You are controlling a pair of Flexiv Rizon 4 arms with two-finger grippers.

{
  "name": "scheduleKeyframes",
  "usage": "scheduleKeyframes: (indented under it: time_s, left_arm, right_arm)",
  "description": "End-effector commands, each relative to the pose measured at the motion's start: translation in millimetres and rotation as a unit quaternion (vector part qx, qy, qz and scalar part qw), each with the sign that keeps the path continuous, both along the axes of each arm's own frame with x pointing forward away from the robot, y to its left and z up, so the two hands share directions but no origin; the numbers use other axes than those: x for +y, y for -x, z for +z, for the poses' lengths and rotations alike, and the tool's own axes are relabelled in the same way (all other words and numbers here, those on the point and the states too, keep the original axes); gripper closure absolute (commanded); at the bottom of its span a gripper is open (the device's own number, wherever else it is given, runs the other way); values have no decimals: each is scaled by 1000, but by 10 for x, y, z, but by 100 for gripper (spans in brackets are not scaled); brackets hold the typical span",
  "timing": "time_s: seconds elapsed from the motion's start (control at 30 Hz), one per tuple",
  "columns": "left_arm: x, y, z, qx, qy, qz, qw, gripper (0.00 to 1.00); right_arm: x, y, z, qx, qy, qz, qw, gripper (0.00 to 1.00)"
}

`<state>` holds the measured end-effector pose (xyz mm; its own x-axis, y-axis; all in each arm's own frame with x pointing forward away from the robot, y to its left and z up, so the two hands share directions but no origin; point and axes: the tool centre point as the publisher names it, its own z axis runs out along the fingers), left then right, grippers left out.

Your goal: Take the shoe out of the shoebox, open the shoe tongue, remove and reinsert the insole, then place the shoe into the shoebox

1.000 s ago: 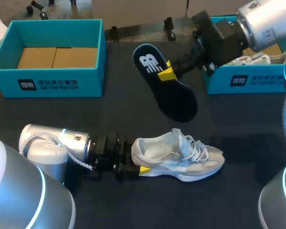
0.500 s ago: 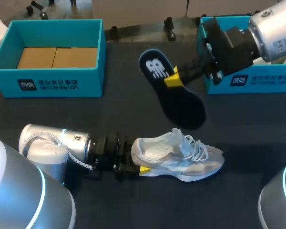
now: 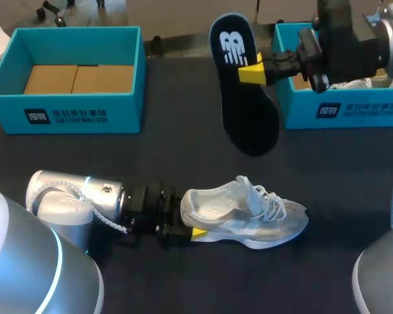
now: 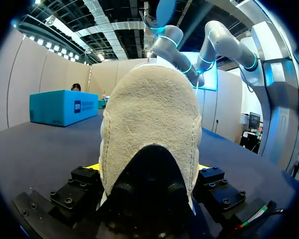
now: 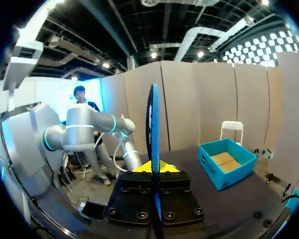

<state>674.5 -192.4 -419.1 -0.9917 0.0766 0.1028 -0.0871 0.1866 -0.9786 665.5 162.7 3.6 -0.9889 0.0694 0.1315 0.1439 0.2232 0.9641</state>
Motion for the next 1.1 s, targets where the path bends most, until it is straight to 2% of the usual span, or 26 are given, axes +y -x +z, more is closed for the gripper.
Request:
scheduleKeyframes:
  time_s: [0.03,0.33,0.43,0.53,0.8,1.1]
  left_arm:
    - [-2,-6,-11,0,-1,0,1000,100]
    - [-2,-6,-11,0,-1,0,1000,100]
    - [-2,-6,-11,0,-1,0,1000,100]
    - [-2,-6,-11,0,-1,0,1000,100]
    - [-2,-6,-11,0,-1,0,1000,100]
    - [-2,-6,-11,0,-1,0,1000,100]
  right_arm:
    - [-14,163,17,16,41,-83,996,100]
    - [-14,163,17,16,41,-83,996,100]
    - [-140,246,55,14,5,-88,996,100]
    - [-212,322,97,8,-29,-55,998,100]
    - [-271,413,165,-1,-37,-28,999,100]
    - [-312,588,265,45,-44,-46,997,100]
